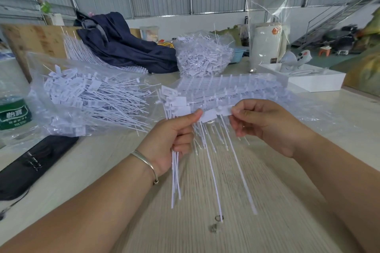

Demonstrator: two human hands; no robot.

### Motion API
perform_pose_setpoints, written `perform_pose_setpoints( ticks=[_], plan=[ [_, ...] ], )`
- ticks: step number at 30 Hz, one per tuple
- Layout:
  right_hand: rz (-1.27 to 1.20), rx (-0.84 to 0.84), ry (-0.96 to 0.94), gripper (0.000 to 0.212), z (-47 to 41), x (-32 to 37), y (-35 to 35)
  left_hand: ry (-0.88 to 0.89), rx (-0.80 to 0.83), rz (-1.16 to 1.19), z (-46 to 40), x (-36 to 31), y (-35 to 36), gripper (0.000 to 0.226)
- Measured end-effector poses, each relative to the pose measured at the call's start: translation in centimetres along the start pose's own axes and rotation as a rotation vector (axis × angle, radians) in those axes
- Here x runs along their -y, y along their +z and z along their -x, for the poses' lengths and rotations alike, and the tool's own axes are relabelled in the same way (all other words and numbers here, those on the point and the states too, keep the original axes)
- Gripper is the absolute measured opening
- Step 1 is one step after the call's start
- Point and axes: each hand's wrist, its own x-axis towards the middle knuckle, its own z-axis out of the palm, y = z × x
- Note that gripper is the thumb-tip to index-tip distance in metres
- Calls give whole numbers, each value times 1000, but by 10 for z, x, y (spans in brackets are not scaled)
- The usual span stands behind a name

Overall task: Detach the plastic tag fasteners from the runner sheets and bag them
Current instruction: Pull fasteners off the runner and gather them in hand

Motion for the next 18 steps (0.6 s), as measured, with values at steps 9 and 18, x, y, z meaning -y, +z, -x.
perform_pose_setpoints(
  ticks=[9,18],
  plan=[
    [-315,295,109,16,2,-8,1,-81,276,133,8,2,12,31],
    [-348,210,97,12,0,-2,9,-43,211,79,5,6,16,20]
  ],
)
